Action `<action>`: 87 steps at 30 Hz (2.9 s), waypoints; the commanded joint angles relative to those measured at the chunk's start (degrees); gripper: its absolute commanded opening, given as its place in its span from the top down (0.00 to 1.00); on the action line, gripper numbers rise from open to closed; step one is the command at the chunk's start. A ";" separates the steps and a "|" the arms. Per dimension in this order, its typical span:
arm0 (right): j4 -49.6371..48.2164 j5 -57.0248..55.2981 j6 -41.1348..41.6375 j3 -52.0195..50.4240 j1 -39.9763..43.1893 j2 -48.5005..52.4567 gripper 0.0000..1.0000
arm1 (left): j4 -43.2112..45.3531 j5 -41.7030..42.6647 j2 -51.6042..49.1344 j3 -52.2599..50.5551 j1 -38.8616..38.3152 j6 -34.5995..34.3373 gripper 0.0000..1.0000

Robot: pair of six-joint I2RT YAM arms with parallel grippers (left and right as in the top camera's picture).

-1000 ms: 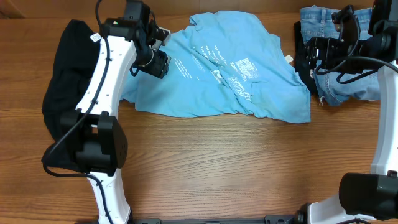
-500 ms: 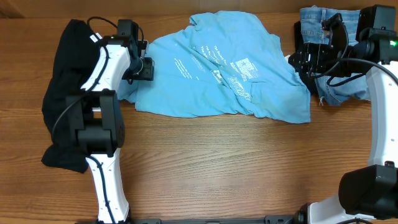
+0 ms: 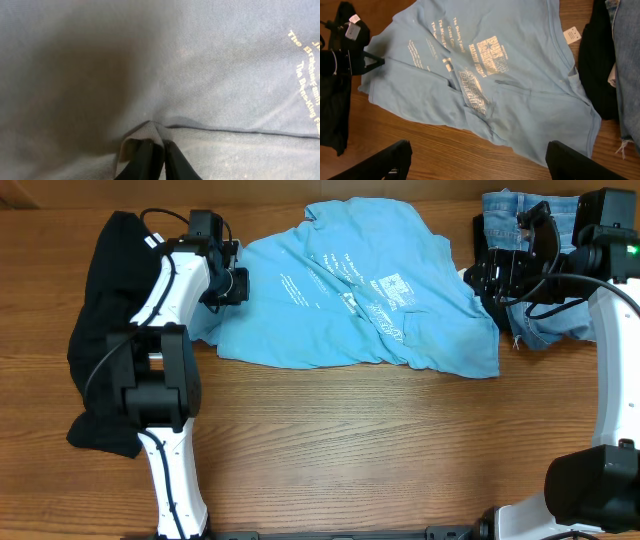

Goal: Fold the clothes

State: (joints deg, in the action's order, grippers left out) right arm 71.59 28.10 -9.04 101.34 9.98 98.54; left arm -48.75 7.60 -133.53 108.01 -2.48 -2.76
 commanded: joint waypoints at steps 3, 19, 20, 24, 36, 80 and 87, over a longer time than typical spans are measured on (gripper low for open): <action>-0.17 0.44 -0.20 -0.13 -0.28 -0.46 0.10 | -5.57 0.57 0.22 3.23 0.35 -0.02 0.96; 5.20 -4.17 8.92 -0.15 5.92 -0.26 0.13 | -45.38 10.25 9.46 24.44 -2.60 9.51 0.96; 5.49 -4.90 9.07 -0.15 6.01 -0.09 0.13 | -47.67 9.97 9.49 24.44 -4.20 10.78 0.96; 7.72 -6.05 9.20 -0.15 6.01 1.20 0.14 | -48.06 6.16 11.74 24.44 -10.49 10.14 0.96; 10.64 -4.55 9.25 -0.15 6.01 1.75 0.14 | -48.06 1.36 33.53 2.82 -17.81 -1.25 0.96; -42.14 -19.63 16.59 -33.00 -3.17 6.32 0.33 | -26.27 -10.47 47.84 -47.12 -56.70 -48.70 0.96; -46.40 -25.14 16.57 -33.03 -3.17 12.59 0.37 | -25.79 -12.11 47.84 -47.12 -56.68 -48.70 0.96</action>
State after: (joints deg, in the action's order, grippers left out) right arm 26.70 6.11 7.46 68.53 6.74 109.93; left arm -74.89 -2.96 -86.48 61.36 -58.92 -50.06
